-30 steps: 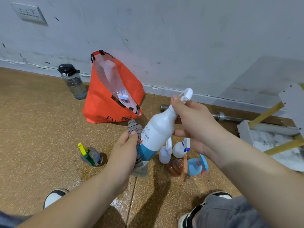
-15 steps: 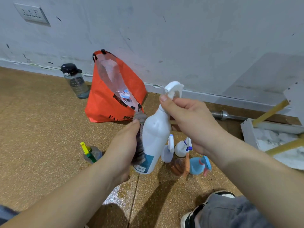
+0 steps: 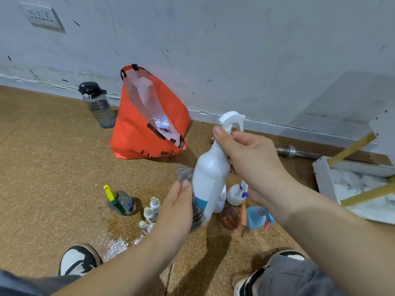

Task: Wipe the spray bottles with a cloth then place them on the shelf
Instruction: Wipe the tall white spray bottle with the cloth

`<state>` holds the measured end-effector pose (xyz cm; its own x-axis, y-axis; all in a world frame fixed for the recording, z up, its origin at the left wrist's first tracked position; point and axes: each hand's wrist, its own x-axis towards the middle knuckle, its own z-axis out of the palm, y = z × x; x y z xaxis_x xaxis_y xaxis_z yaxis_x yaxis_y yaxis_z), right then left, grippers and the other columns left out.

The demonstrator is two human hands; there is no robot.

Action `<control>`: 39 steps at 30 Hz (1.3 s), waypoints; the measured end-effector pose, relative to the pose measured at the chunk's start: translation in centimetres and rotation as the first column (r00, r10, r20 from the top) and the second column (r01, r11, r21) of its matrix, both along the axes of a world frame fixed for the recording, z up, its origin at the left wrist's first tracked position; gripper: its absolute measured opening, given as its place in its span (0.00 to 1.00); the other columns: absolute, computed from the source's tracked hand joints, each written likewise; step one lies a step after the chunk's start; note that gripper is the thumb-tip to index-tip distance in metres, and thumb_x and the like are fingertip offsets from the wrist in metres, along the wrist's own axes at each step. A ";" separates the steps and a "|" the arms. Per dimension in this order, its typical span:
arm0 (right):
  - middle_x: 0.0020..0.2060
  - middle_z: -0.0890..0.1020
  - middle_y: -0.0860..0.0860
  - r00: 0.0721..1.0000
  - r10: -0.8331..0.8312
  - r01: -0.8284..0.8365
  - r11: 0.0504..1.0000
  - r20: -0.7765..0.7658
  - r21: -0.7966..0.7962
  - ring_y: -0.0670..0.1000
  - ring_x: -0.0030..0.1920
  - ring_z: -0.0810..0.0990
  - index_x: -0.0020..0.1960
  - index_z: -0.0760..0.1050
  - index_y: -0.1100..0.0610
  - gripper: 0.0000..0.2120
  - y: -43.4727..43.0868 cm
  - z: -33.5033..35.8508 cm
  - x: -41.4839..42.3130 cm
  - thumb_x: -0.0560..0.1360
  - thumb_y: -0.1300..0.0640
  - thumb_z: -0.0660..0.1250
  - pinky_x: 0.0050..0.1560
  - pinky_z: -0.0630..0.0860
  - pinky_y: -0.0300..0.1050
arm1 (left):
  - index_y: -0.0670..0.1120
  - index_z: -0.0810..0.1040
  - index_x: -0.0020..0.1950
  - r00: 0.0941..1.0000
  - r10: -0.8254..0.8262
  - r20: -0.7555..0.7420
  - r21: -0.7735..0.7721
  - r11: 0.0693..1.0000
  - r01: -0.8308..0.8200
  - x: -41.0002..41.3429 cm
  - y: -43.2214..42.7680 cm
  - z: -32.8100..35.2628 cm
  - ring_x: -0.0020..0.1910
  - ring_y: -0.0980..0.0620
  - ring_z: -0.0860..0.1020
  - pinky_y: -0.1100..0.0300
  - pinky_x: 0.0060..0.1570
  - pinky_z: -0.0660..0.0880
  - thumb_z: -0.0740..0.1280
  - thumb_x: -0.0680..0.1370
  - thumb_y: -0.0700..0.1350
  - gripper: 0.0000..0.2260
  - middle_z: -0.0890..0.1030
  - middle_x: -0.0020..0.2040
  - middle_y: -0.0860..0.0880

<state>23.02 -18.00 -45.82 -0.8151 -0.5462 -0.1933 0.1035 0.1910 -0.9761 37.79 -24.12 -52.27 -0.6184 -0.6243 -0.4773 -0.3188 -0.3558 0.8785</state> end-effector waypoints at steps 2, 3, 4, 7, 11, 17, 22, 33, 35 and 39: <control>0.38 0.73 0.54 1.000 0.000 0.000 1.000 0.027 -0.006 0.53 0.39 0.72 0.53 0.73 0.74 0.43 -0.1 -0.1 0.3 0.68 0.32 0.75 0.48 0.71 0.50 | 0.67 0.71 0.69 0.998 -0.034 -0.058 -0.180 0.983 0.023 -0.4 0.2 0.9 0.67 0.64 0.73 0.55 0.71 0.70 0.54 0.87 0.57 0.13 0.75 0.69 0.64; 0.38 0.76 0.57 0.998 0.004 -0.004 1.000 0.058 -0.008 0.54 0.40 0.76 0.53 0.72 0.74 0.43 -0.2 -0.2 0.6 0.68 0.33 0.76 0.50 0.74 0.52 | 0.68 0.69 0.70 0.991 -0.081 -0.110 -0.325 0.945 0.041 -0.6 0.5 1.6 0.70 0.67 0.70 0.60 0.73 0.66 0.54 0.87 0.56 0.13 0.72 0.71 0.65; 0.39 0.82 0.61 0.996 0.012 -0.011 1.000 0.084 -0.007 0.55 0.41 0.80 0.52 0.74 0.74 0.40 -0.3 -0.2 0.9 0.69 0.34 0.76 0.52 0.78 0.54 | 0.66 0.67 0.74 0.981 -0.147 -0.131 -0.482 0.874 0.066 -0.7 0.6 1.7 0.75 0.68 0.64 0.62 0.75 0.61 0.53 0.87 0.57 0.15 0.69 0.75 0.65; 0.44 0.87 0.63 0.991 0.006 -0.006 1.000 0.136 0.005 0.59 0.43 0.87 0.48 0.84 0.65 0.23 -0.5 0.4 1.6 0.76 0.43 0.75 0.53 0.84 0.59 | 0.60 0.60 0.80 0.972 -0.232 -0.035 -0.749 0.650 0.128 -0.9 0.6 1.8 0.81 0.65 0.50 0.62 0.80 0.50 0.51 0.85 0.59 0.23 0.55 0.81 0.67; 0.46 0.84 0.69 0.977 -0.066 0.072 0.997 0.204 -0.025 0.63 0.43 0.84 0.53 0.79 0.72 0.27 -0.6 1.3 0.9 0.77 0.44 0.74 0.54 0.80 0.72 | 0.54 0.63 0.82 0.973 -0.224 -0.062 -0.738 0.666 0.106 0.5 -0.9 -0.6 0.81 0.57 0.60 0.55 0.78 0.60 0.52 0.87 0.54 0.22 0.65 0.79 0.57; 0.50 0.86 0.63 0.961 -0.184 0.180 0.983 0.205 0.039 0.57 0.48 0.87 0.46 0.84 0.60 0.18 -0.1 1.2 -0.5 0.77 0.44 0.74 0.57 0.83 0.65 | 0.70 0.69 0.65 0.999 0.039 -0.007 0.008 0.999 -0.039 0.3 -0.7 -0.9 0.63 0.61 0.77 0.63 0.56 0.76 0.56 0.87 0.57 0.09 0.74 0.66 0.66; 0.41 0.85 0.43 0.986 0.096 -0.107 0.991 0.137 0.075 0.39 0.40 0.81 0.53 0.85 0.51 0.14 -0.5 1.0 0.0 0.83 0.44 0.66 0.49 0.73 0.38 | 0.56 0.75 0.64 0.992 0.117 0.038 0.264 0.957 -0.123 -0.5 -1.5 0.1 0.52 0.41 0.86 0.40 0.54 0.82 0.59 0.86 0.54 0.10 0.86 0.56 0.47; 0.46 0.88 0.51 0.959 0.281 -0.283 0.958 0.045 0.051 0.52 0.48 0.86 0.53 0.85 0.53 0.13 0.6 2.2 -0.9 0.80 0.45 0.69 0.56 0.81 0.50 | 0.37 0.82 0.56 0.975 -0.150 0.165 0.261 0.960 0.103 0.1 -3.9 1.7 0.51 0.33 0.85 0.42 0.61 0.78 0.63 0.82 0.53 0.19 0.86 0.52 0.37; 0.50 0.87 0.58 0.969 0.247 -0.244 0.966 -0.020 0.088 0.59 0.53 0.86 0.51 0.85 0.57 0.17 0.5 2.1 -0.6 0.79 0.43 0.71 0.60 0.82 0.59 | 0.37 0.82 0.58 0.976 -0.137 0.171 0.280 0.956 0.085 0.0 -3.7 1.7 0.51 0.33 0.85 0.42 0.62 0.78 0.64 0.81 0.54 0.20 0.86 0.53 0.36; 0.45 0.81 0.66 0.990 0.136 -0.133 0.988 -0.037 0.079 0.58 0.42 0.80 0.52 0.79 0.67 0.31 0.0 1.5 0.0 0.73 0.36 0.71 0.49 0.80 0.65 | 0.48 0.80 0.47 0.988 -0.019 0.151 0.175 0.985 -0.007 -0.1 -2.5 1.6 0.36 0.47 0.79 0.56 0.36 0.72 0.63 0.84 0.52 0.12 0.82 0.39 0.45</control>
